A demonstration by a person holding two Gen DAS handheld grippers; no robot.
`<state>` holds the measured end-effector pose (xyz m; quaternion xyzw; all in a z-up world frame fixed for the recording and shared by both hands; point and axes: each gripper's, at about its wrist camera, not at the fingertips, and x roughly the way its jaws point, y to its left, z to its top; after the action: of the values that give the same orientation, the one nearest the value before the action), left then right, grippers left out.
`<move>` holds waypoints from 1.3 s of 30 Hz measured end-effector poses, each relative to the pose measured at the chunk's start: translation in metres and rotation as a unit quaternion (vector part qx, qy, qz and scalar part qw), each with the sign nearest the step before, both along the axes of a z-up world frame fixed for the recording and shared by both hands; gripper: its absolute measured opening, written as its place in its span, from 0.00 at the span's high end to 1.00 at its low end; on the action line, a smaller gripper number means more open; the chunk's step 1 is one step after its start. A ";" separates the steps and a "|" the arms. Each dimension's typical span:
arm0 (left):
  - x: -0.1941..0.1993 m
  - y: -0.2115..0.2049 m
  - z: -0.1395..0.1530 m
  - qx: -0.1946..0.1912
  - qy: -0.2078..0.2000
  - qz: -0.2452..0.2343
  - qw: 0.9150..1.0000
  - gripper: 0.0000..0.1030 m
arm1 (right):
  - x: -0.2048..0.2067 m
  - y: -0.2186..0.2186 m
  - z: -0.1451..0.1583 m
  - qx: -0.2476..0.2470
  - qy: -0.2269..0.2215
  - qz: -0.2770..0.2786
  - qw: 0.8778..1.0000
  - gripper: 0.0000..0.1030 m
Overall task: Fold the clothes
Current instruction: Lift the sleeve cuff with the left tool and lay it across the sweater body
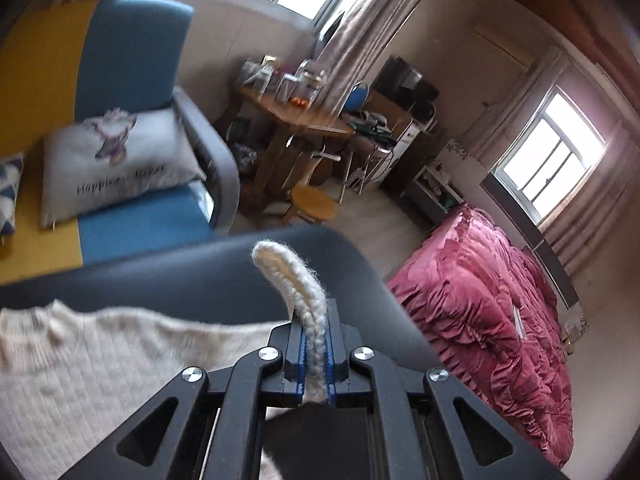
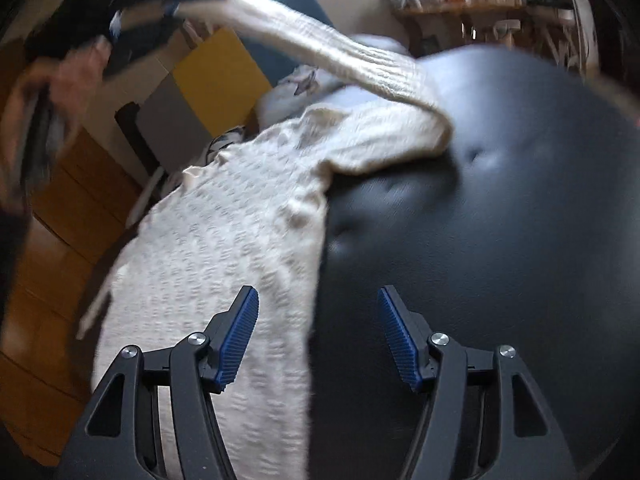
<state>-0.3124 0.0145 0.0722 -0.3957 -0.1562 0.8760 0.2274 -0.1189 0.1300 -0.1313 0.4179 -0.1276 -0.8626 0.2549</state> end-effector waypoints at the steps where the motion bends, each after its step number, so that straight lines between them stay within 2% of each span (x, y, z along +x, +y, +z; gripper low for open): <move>1: -0.003 0.003 0.009 -0.004 0.005 -0.001 1.000 0.94 | 0.001 0.002 0.002 0.010 0.011 -0.004 1.000 0.37; 5: -0.010 0.003 0.035 -0.030 0.024 0.004 0.999 0.94 | -0.010 0.016 0.003 -0.012 0.017 -0.013 1.000 0.42; 8: -0.014 -0.007 0.045 -0.041 0.027 0.009 0.999 0.94 | -0.027 0.034 0.003 -0.123 0.001 -0.013 0.992 0.41; 10: -0.014 -0.013 0.049 -0.049 0.029 0.012 0.998 0.94 | -0.040 0.039 0.003 -0.199 -0.004 -0.006 0.980 0.41; 14: -0.015 -0.037 0.054 -0.044 0.027 0.026 0.998 0.94 | -0.065 0.035 0.000 -0.239 -0.014 -0.025 0.970 0.41; 17: -0.014 -0.055 0.054 -0.047 0.030 0.039 0.998 0.94 | -0.081 0.039 -0.008 -0.244 -0.034 -0.080 0.966 0.41; 19: -0.013 -0.068 0.053 -0.044 0.031 0.048 0.997 0.94 | -0.093 0.034 -0.009 -0.171 -0.042 -0.109 0.978 0.41; 21: -0.012 -0.080 0.054 -0.038 0.034 0.054 0.997 0.94 | -0.101 0.026 -0.011 -0.111 -0.045 -0.120 0.985 0.41; 25: -0.008 -0.105 0.055 -0.030 0.037 0.069 0.996 0.94 | -0.103 0.011 -0.010 -0.111 -0.036 -0.090 0.989 0.41; 31: -0.004 -0.141 0.048 -0.023 0.032 0.098 0.994 0.94 | -0.096 -0.032 -0.003 -0.151 -0.010 0.015 0.988 0.41; 39: 0.008 -0.168 0.035 -0.018 0.023 0.109 0.994 0.94 | -0.114 -0.060 -0.002 -0.110 -0.013 0.020 0.994 0.41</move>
<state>-0.3045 -0.1533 0.1071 -0.3603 -0.1775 0.9070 0.1267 -0.2329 0.0700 -0.1329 0.4005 -0.2166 -0.8329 0.3147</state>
